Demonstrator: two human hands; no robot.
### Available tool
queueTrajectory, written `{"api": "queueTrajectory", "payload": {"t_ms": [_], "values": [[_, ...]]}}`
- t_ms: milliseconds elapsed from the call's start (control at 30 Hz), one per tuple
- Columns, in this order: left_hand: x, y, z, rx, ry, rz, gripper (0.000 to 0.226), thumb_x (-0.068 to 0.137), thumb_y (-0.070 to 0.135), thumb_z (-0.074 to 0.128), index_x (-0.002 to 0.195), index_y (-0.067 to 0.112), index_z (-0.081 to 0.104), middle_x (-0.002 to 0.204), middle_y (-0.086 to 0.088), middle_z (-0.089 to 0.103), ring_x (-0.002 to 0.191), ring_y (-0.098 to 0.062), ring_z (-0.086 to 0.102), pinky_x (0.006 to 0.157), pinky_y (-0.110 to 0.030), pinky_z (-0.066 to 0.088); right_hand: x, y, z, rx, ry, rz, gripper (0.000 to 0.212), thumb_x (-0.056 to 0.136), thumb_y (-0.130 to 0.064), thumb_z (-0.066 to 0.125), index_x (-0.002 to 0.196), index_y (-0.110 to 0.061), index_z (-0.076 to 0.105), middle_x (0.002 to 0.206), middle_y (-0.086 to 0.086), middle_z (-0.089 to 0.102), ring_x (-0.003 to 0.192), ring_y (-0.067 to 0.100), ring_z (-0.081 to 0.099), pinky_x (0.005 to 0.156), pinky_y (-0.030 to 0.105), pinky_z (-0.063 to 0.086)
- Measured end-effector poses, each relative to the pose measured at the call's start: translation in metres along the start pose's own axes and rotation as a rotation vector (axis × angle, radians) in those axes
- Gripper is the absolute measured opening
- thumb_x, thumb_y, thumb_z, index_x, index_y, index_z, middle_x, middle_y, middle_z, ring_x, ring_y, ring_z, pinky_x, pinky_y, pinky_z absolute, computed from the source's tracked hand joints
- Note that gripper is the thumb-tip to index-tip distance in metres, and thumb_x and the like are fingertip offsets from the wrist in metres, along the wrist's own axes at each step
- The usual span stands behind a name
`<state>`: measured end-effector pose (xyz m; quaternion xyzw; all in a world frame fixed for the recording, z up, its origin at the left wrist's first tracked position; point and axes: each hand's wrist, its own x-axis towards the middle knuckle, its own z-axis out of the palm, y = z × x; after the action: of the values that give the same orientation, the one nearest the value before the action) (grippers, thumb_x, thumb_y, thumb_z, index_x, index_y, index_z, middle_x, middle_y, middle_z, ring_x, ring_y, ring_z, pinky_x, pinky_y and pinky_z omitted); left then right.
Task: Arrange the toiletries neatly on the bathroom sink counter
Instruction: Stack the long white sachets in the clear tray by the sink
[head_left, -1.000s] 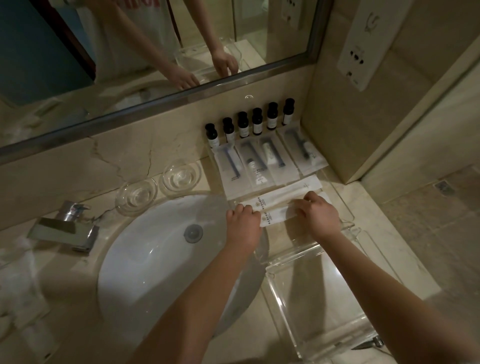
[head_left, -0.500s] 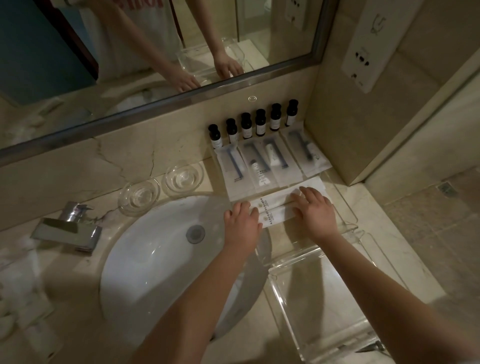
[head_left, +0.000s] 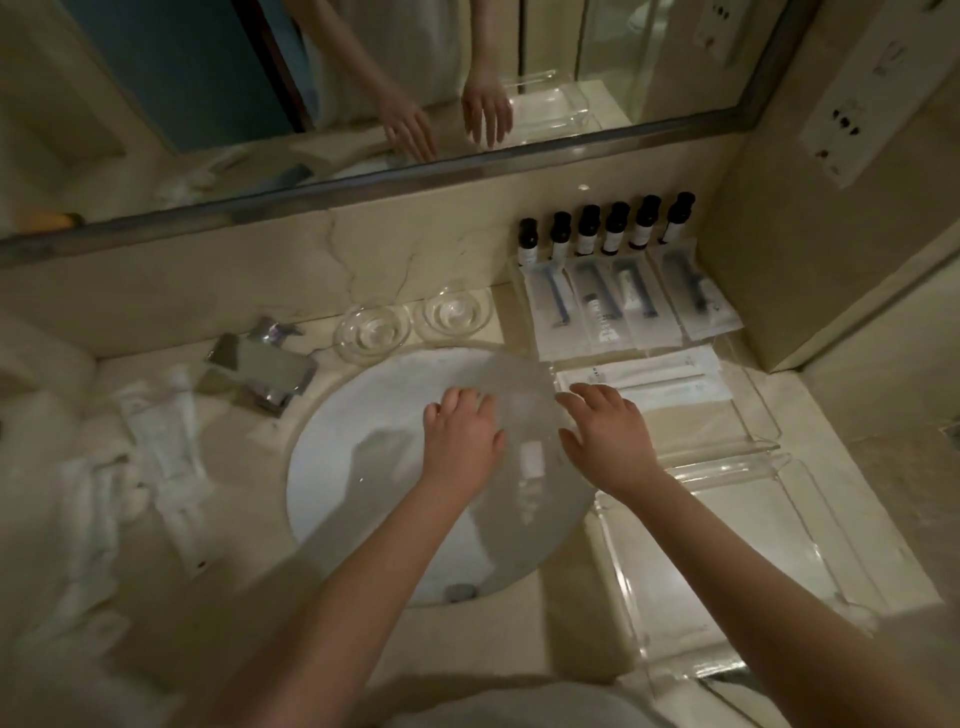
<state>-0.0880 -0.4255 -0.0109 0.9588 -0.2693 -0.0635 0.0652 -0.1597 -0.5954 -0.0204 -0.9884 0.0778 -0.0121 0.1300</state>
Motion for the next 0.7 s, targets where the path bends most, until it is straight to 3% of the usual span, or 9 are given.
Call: {"api": "queueTrajectory", "payload": {"t_ms": [200,433,700], "values": [[-0.065,-0.081,-0.012,0.005,-0.083,-0.223,0.046,0.093,0.041,0.044,0.133,0.018,0.044,0.137,-0.004,0.045,0.128,-0.026,0.036,0.1,-0.039,0.031,-0.002,-0.085,0.012,-0.01,-0.15,-0.127,0.048,0.089,-0.03,0.053,0.135,-0.021,0.046,0.14,0.004,0.049,0.129,0.029,0.043,0.102,0.042,0.037],[-0.143,-0.181,-0.013,-0.05,-0.163,-0.483,0.044,0.093,0.04,0.043,0.13,0.015,0.046,0.132,-0.008,0.048,0.123,-0.028,0.041,0.1,-0.039,0.036,-0.009,-0.193,0.041,0.049,-0.278,-0.305,0.044,0.09,-0.028,0.053,0.133,-0.021,0.049,0.142,0.004,0.046,0.127,0.027,0.045,0.098,0.04,0.041],[-0.215,-0.291,-0.016,-0.096,-0.106,-0.749,0.046,0.091,0.04,0.048,0.129,0.013,0.048,0.133,-0.01,0.048,0.125,-0.03,0.04,0.101,-0.04,0.036,0.004,-0.306,0.077,0.009,-0.424,-0.436,0.041,0.091,-0.027,0.05,0.131,-0.02,0.051,0.141,0.004,0.045,0.124,0.025,0.046,0.097,0.036,0.043]]}}
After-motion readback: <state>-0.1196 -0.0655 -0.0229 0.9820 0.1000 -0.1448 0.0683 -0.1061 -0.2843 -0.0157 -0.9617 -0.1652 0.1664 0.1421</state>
